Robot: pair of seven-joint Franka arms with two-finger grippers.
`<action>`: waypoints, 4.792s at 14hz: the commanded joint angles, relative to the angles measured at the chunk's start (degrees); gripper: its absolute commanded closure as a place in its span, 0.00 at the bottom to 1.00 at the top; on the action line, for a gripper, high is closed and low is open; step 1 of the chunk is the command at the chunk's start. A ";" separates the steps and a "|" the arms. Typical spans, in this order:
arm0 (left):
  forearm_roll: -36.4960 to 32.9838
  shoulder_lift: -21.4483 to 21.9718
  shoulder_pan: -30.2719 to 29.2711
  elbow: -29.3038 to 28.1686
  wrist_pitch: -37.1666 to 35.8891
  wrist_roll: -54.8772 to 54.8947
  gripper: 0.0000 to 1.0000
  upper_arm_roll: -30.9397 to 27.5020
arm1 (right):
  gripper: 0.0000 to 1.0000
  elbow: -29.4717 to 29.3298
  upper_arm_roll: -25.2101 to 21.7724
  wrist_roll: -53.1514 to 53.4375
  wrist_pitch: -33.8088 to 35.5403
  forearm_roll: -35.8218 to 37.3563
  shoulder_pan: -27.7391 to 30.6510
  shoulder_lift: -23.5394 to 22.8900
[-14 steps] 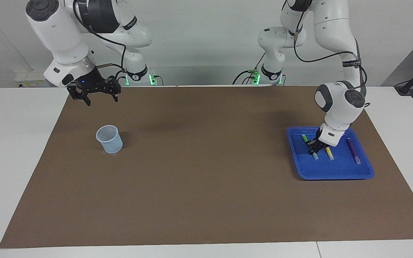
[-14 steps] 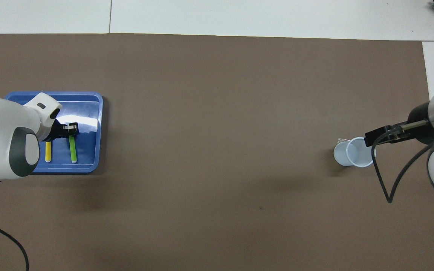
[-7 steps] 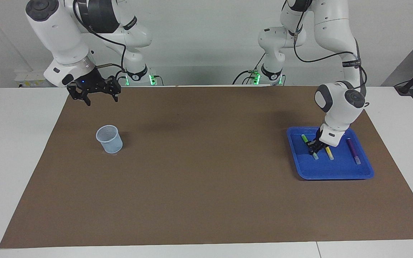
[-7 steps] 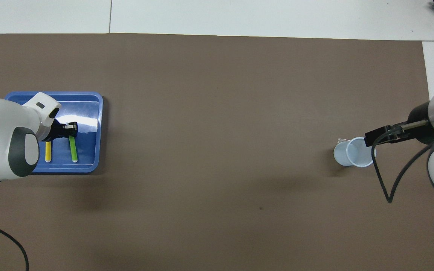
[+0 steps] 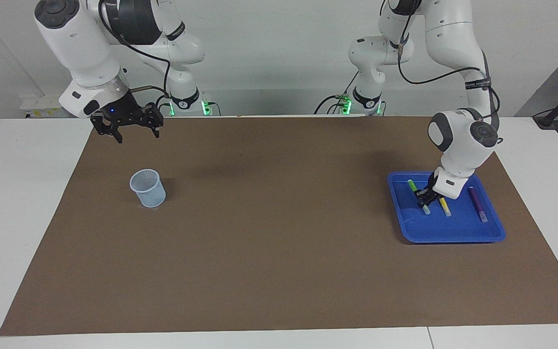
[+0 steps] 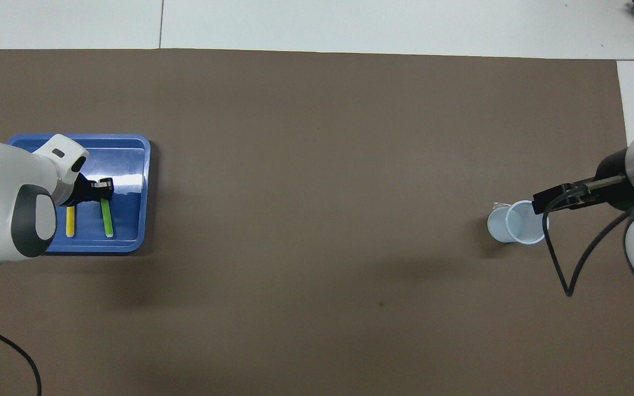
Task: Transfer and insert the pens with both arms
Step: 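Lower the left gripper over the green pen and close on it, then lift the green pen with the left gripper while the right gripper approaches, then close the right gripper on the green pen tip beside the left gripper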
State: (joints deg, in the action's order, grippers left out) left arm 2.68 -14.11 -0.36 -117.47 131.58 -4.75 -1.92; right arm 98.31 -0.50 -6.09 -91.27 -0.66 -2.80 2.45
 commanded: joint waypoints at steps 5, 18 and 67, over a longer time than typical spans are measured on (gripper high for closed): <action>5.75 1.80 0.45 11.11 -17.38 -6.03 1.00 0.34 | 0.00 -0.40 -0.11 -0.77 0.30 -0.57 0.25 -0.08; 13.75 14.88 3.25 11.05 -27.96 -45.67 1.00 5.26 | 0.00 -0.40 -0.11 -0.85 1.08 -0.57 0.25 0.01; 45.92 36.96 18.29 -16.73 -9.94 -80.94 1.00 5.35 | 0.30 14.27 3.32 55.92 -41.01 -42.67 -33.50 0.54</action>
State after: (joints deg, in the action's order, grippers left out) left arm 47.58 20.60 17.04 -132.33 120.86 -84.53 3.99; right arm 111.89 2.95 52.04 -130.76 -41.73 -36.04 3.18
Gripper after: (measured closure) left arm 0.819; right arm 0.220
